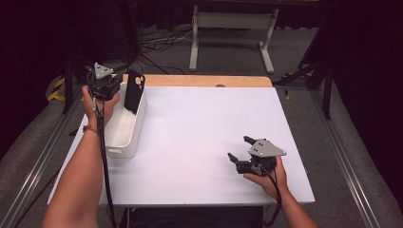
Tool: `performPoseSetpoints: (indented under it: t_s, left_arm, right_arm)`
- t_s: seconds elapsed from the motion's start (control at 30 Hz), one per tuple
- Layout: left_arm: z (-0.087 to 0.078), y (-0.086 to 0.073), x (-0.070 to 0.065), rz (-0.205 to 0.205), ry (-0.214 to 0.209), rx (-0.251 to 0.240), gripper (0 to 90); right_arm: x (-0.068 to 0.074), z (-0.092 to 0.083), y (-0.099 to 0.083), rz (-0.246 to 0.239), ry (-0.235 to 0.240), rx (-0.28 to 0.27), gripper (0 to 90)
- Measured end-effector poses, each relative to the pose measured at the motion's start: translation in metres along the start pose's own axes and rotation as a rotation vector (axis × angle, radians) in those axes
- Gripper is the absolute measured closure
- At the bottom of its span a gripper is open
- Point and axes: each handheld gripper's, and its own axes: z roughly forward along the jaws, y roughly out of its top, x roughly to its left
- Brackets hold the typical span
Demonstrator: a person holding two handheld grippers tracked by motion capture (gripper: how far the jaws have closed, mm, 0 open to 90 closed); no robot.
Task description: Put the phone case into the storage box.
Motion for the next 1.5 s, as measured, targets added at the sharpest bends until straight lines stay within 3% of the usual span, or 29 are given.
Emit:
performPoseSetpoints:
  t_s: [0.4, 0.93, 1.07, 1.5]
  left_arm:
    - [-0.017, -0.004, -0.013, 0.038, -0.074, -0.072, 86.9]
    - [-0.038, -0.013, -0.023, 0.062, -0.138, -0.12, 83.9]
    - [-0.044, -0.014, -0.025, 0.048, -0.157, -0.144, 83.3]
    - [-0.058, -0.018, -0.039, 0.092, -0.202, -0.177, 78.0]
  right_arm:
    - [0.002, 0.001, 0.001, -0.017, -0.004, 0.002, 19.9]
    - [0.003, 0.001, 0.002, -0.015, -0.016, -0.007, 19.9]
    - [0.004, 0.002, 0.002, -0.028, -0.016, -0.001, 19.9]
    - [0.006, 0.003, 0.002, -0.03, -0.015, 0.0, 19.9]
